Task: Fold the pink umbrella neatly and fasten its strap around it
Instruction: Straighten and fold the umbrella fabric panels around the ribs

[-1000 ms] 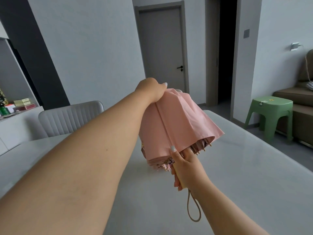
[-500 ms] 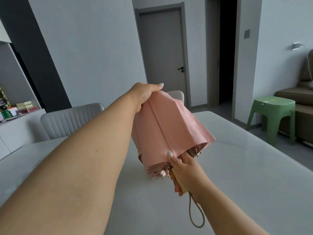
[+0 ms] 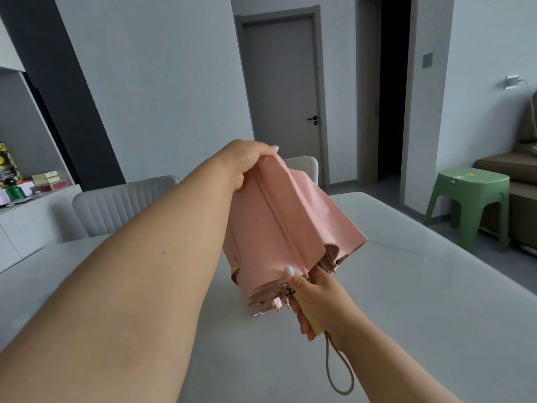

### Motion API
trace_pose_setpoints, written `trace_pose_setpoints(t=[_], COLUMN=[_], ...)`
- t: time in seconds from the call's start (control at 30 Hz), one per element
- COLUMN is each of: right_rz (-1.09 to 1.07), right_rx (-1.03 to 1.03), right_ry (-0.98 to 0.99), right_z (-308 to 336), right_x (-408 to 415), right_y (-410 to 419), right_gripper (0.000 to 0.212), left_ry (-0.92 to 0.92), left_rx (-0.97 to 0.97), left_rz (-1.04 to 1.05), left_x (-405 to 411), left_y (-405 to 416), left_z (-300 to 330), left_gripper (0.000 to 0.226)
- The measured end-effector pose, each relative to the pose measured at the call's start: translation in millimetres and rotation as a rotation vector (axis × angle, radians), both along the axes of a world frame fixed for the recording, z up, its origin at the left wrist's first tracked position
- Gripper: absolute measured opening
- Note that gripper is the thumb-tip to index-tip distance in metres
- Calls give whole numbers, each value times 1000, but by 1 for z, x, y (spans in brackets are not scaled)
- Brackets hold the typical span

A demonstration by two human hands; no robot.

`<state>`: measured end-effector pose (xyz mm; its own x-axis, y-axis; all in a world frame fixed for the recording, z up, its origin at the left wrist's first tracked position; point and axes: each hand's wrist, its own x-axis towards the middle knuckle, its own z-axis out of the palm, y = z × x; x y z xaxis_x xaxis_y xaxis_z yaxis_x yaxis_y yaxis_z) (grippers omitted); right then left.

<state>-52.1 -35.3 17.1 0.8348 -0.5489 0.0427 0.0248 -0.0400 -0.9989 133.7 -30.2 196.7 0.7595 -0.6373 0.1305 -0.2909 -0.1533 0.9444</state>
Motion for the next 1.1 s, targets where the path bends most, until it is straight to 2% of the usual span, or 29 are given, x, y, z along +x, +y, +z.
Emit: trace_pose_setpoints(t=[0.1,0.17,0.37,0.5,0.57,0.67,0.7,0.83,0.9,0.97,1.1], right_rz=[9,10,21,13,11,19,25,43,45,52,50], right_rx=[-1,-7,-14,4,19,19,13,-12,-10,-14,-17], right_ry=[-7,-11,9,8,4,15,25,19,10,11,23], right_z=[0,1,1,2,1,2,2,1,0,0,0], right_x=[0,0,0,0,-1,-2,-2,-1,-1,-1,-1], right_y=[-2,-3,0,-1,-2,-3,-3,-1,-1,0,-1], right_gripper=[32,32,51,50,47,55,57,58,55,51,43], left_ry=[177,191,-279,-316,-251,-152,-112,25,57,10,-128], left_rx=[-130,-154,184,254,267,171,126,42,65,110,197], left_rz=[-43,-47,151,171,104,-14,-46,-148,-169,-117,14], left_x=[-1,0,1,2,0,-2,-3,-8,-10,-9,-4], left_y=[-1,1,3,3,6,5,4,5,8,7,6], left_z=[2,3,0,0,1,4,5,9,11,12,8], left_gripper=[25,37,62,70,65,22,16,19,33,47,51])
